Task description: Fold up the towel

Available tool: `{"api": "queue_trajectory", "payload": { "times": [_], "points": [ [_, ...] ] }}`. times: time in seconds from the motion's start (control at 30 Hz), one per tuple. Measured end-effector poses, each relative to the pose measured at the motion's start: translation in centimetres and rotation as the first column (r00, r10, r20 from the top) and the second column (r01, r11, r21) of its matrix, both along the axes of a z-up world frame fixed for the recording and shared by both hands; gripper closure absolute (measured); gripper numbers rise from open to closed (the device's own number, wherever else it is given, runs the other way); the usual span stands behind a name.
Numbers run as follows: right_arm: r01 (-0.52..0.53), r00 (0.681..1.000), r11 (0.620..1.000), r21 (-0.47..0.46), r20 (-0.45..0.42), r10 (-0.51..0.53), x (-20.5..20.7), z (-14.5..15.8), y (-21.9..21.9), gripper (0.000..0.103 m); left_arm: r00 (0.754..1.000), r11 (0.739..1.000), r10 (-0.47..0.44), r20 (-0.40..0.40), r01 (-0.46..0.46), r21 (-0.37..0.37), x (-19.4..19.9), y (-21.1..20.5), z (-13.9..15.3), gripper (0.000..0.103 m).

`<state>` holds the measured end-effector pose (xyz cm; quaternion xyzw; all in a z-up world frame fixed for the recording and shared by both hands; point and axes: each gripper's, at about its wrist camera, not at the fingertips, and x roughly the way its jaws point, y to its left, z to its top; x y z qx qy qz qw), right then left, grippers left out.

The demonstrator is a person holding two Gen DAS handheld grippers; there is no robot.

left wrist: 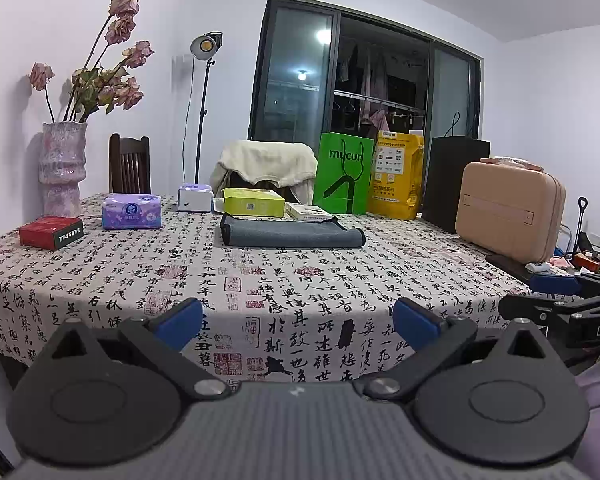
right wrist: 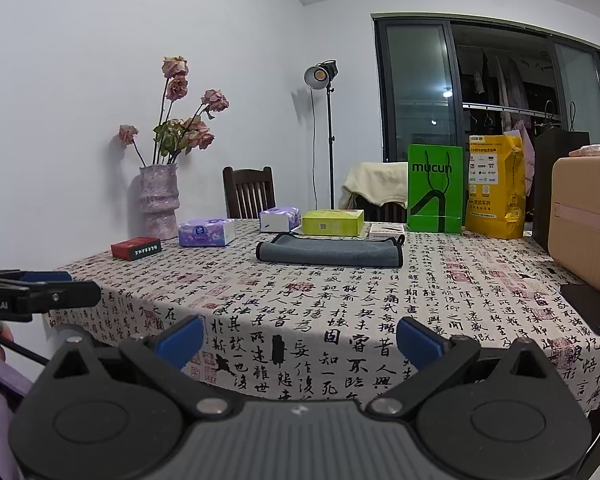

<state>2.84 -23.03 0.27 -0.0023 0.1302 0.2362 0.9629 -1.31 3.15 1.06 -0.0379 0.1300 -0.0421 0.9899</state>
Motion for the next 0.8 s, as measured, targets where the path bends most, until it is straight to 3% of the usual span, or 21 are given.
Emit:
{"api": "queue_trajectory", "payload": {
  "times": [0.8],
  "points": [
    [-0.004, 1.000, 1.000, -0.003, -0.002, 0.004, 0.16, -0.07, 0.28, 0.000, 1.000, 1.000, 0.008, 0.004, -0.008, 0.002, -0.13, -0.09, 0.09, 0.000]
  ]
}}
